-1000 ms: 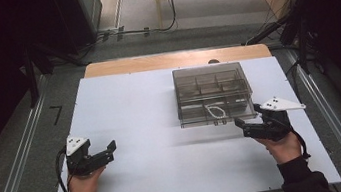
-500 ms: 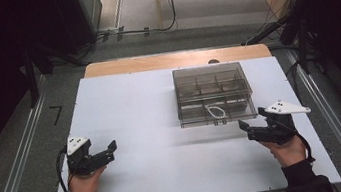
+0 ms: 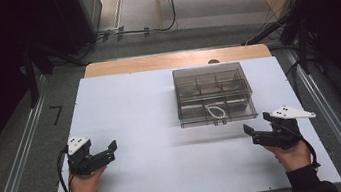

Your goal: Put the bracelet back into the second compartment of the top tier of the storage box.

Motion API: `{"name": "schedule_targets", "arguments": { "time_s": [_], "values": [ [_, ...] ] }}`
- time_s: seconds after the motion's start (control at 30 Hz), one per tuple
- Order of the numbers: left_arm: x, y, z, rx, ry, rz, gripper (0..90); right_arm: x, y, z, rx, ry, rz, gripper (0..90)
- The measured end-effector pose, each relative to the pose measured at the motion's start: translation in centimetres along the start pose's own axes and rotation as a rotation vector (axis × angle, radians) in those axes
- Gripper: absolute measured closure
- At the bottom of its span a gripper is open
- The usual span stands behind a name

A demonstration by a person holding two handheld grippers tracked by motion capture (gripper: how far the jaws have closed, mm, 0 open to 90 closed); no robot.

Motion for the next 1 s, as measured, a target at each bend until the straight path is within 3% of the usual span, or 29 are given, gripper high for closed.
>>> {"name": "schedule_targets", "arguments": {
  "time_s": [0.6,1.0],
  "values": [
    [0.0,-0.1,0.0,-0.001,0.007,-0.006,7.7,-1.5,-0.7,-1.5,-0.041,-0.006,0.020,14.1],
    [0.0,-0.2,0.0,-0.001,0.008,-0.006,7.7,-2.8,-2.1,-3.6,-0.078,0.032,0.032,14.1]
  ]
}}
Point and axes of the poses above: each handheld gripper's, and its own axes: y roughly forward along the jaws, x roughly out of its top, z roughly to its left, the point moved 6 cm from there along y, roughly forward along the jaws, and after that the axes turned 13 degrees about y, right-handed, at the moved point
